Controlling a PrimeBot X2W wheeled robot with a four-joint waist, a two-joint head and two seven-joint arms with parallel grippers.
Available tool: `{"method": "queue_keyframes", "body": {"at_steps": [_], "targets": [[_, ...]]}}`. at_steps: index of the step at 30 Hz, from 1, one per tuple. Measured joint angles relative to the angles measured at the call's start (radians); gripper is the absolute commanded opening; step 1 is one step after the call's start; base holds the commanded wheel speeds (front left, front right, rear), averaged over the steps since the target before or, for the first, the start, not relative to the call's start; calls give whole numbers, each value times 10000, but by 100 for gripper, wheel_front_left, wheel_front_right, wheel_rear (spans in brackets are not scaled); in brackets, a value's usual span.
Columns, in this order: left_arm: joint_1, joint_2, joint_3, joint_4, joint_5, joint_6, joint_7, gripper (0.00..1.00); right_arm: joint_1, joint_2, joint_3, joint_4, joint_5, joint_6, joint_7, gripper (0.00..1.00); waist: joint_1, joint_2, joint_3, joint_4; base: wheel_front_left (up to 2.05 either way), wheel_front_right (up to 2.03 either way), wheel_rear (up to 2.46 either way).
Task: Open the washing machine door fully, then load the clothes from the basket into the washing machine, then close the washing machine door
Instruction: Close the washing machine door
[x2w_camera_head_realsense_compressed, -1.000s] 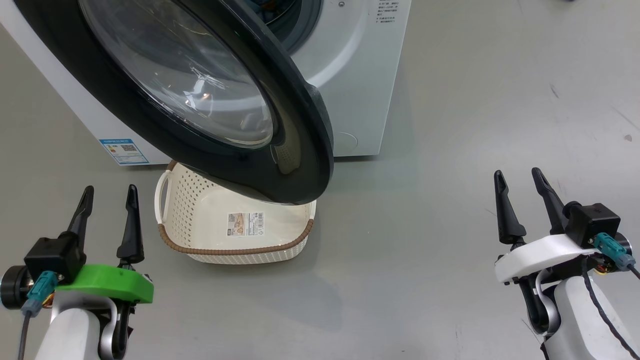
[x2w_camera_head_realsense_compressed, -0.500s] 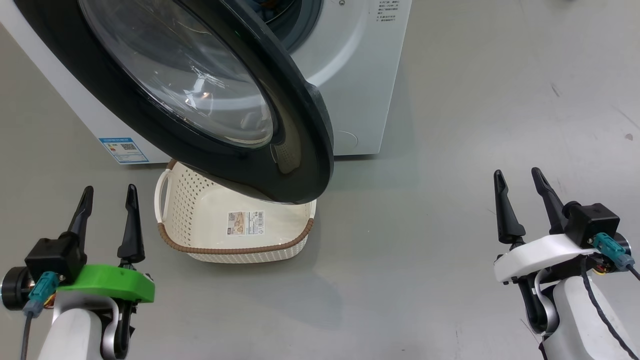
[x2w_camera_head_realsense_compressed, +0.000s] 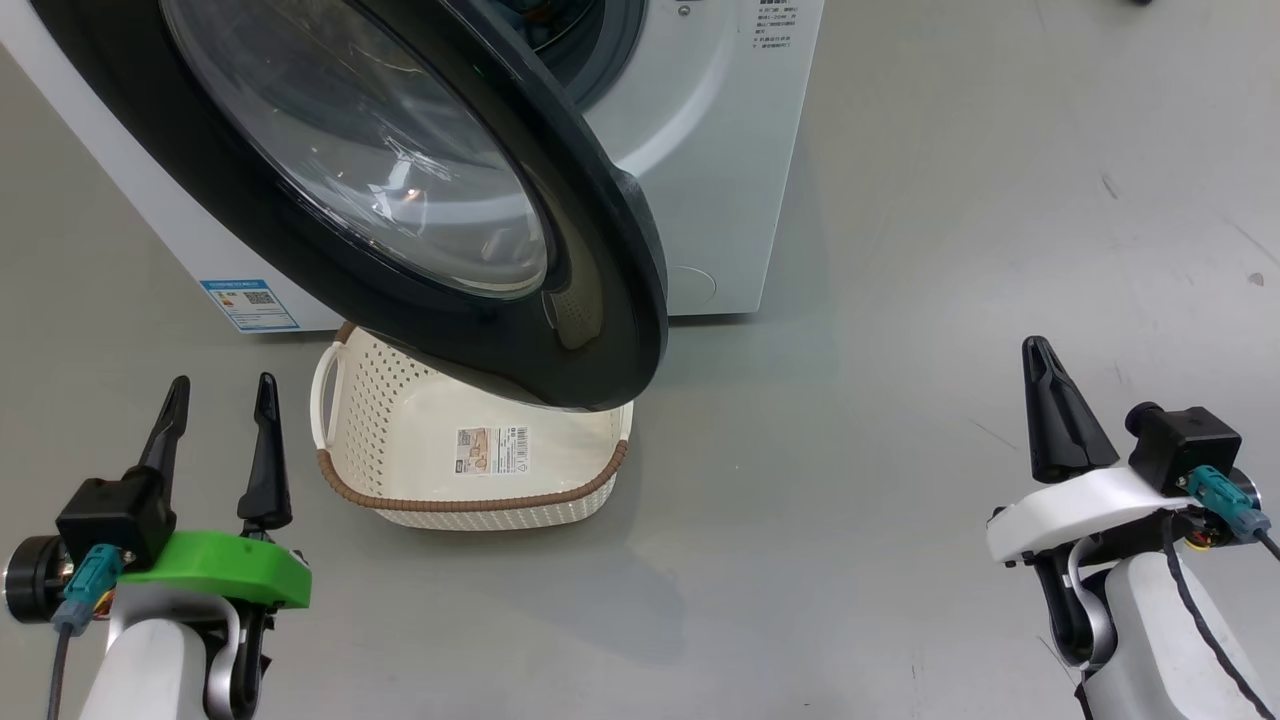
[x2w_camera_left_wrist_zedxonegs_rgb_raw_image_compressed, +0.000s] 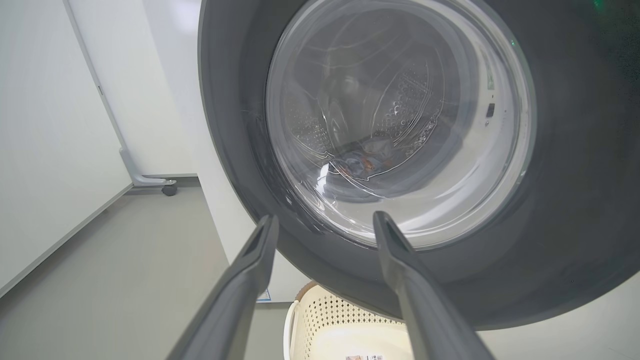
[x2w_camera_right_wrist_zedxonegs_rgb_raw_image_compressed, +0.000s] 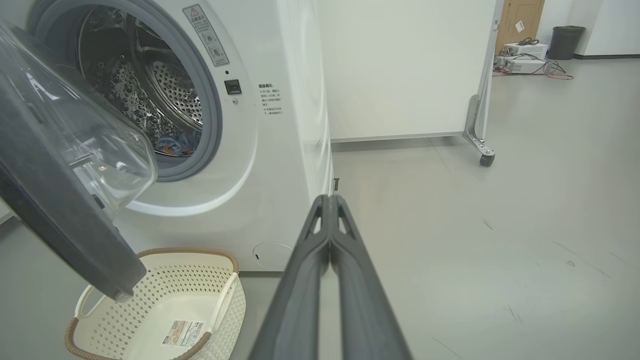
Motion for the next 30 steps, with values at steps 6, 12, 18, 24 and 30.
{"method": "queue_keyframes", "body": {"at_steps": [6,12,18,24,30], "targets": [[2,-13,36,75,13,-12,0,100,-47,94,-234,-694,182,4,0,0,0,0,-51,-14,0,0,0],[6,-84,46,148,13,-86,0,100,-500,109,-79,-1900,198,6,-27,0,0,0,-96,-31,0,0,0],[8,-199,77,153,59,-94,0,100,-933,140,529,-3223,196,6,-29,0,0,0,-121,-13,0,0,0],[7,-257,81,148,98,-100,0,100,-1418,59,2406,-4529,290,6,-31,0,0,0,-83,53,0,0,0],[-9,-332,10,148,102,-128,0,100,-1683,-435,4278,-5216,508,8,-38,0,0,0,12,217,0,0,0]]}}
